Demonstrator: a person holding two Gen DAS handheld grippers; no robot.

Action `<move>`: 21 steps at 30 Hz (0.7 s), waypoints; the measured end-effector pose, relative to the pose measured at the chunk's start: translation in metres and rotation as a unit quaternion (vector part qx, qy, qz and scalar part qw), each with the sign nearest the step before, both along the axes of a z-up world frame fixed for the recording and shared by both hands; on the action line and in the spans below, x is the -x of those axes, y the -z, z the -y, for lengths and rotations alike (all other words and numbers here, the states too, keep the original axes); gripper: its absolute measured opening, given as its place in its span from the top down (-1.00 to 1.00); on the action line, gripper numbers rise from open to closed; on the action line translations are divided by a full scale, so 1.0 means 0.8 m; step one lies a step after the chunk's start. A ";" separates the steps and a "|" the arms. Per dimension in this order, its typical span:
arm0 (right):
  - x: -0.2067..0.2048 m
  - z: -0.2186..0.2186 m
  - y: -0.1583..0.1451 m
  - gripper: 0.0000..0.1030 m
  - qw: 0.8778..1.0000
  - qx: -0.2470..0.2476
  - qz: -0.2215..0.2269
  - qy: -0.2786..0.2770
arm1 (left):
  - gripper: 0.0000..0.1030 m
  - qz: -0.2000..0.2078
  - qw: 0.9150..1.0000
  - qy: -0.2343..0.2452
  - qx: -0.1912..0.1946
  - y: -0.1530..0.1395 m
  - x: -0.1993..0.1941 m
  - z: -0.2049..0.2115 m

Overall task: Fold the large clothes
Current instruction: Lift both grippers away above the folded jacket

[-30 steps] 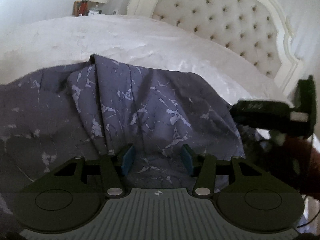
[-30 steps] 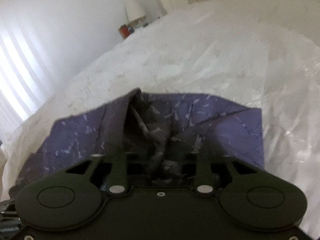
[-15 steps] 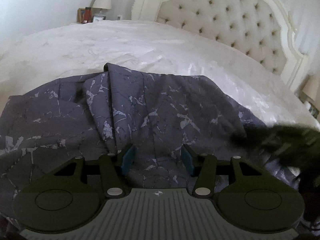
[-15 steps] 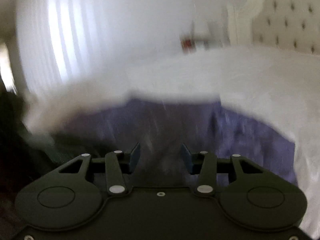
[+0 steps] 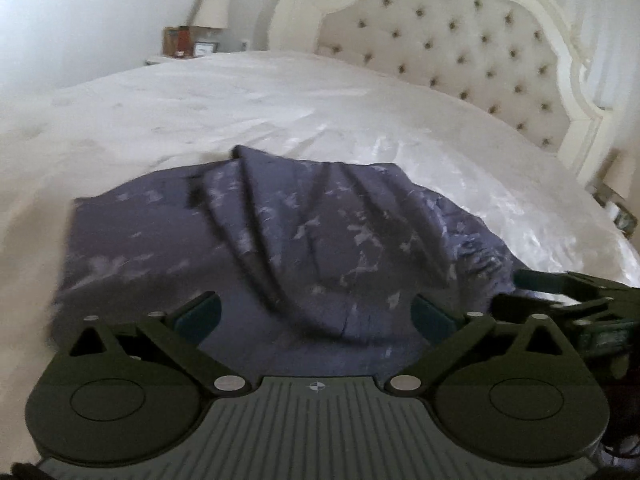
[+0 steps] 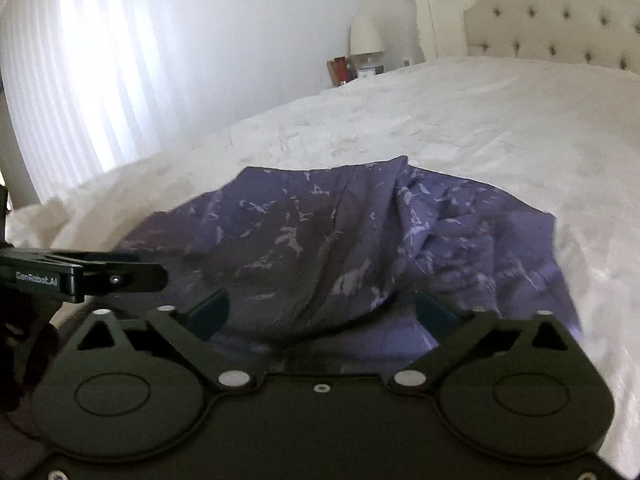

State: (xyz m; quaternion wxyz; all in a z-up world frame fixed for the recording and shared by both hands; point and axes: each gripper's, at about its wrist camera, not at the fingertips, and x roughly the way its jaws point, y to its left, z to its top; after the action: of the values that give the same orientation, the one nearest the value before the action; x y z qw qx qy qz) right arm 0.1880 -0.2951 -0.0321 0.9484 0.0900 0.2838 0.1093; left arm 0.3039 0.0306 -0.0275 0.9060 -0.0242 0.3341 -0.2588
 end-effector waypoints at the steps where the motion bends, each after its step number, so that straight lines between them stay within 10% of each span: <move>1: 0.011 0.002 -0.003 -0.99 1.000 -0.002 -0.001 0.001 | -1.00 -0.004 1.000 -0.002 0.000 -0.003 0.008 -0.008; 21: 0.205 0.086 0.001 -0.99 0.980 -0.054 -0.170 0.085 | -1.00 -0.104 0.992 -0.062 -0.039 0.018 0.173 -0.126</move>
State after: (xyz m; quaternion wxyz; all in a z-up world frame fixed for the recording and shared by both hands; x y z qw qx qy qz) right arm 0.0244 -0.3637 -0.0327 0.8861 0.1820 0.4255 0.0270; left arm 0.1653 0.1314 -0.0416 0.8806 -0.0365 0.4346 -0.1851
